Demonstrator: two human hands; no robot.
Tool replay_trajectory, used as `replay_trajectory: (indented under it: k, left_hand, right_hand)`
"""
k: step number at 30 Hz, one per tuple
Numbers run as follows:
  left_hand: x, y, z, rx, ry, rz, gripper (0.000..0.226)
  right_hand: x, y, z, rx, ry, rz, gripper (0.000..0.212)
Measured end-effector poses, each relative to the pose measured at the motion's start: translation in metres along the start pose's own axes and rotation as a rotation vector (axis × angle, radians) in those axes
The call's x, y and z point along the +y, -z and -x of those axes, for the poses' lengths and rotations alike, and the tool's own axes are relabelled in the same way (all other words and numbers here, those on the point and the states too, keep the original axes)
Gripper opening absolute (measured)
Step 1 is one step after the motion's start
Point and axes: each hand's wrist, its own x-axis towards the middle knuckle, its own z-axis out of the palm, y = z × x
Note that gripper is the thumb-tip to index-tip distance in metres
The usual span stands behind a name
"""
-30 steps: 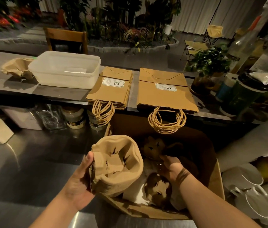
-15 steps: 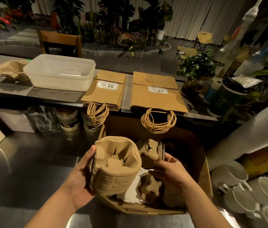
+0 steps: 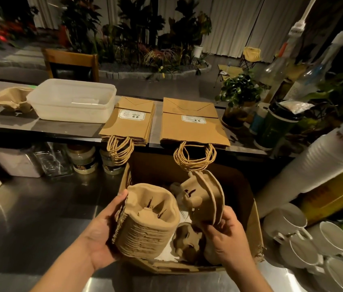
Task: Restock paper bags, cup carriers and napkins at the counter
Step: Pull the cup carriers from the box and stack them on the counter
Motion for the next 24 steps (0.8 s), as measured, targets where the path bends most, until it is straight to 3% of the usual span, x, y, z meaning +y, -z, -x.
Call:
replay_trajectory:
  k: [3, 8, 16, 19, 24]
  left_hand:
    - [0.0, -0.001, 0.002, 0.03, 0.048, -0.026, 0.074]
    - [0.0, -0.005, 0.004, 0.035, 0.094, -0.073, 0.078]
    - [0.0, -0.006, 0.003, 0.018, 0.118, -0.075, 0.075]
    - [0.0, -0.009, 0.004, 0.024, 0.117, -0.067, 0.072]
    - [0.0, -0.01, 0.004, 0.015, 0.156, -0.032, 0.098]
  right_hand:
    - [-0.009, 0.002, 0.005, -0.03, 0.196, 0.01, 0.031]
    - [-0.02, 0.002, 0.002, -0.02, 0.335, 0.025, 0.018]
    - [-0.038, 0.003, -0.009, -0.074, 0.677, 0.096, 0.03]
    - [-0.038, 0.0, -0.018, -0.138, 0.658, 0.104, 0.023]
    - [-0.039, -0.005, -0.028, -0.166, 0.888, 0.436, 0.036]
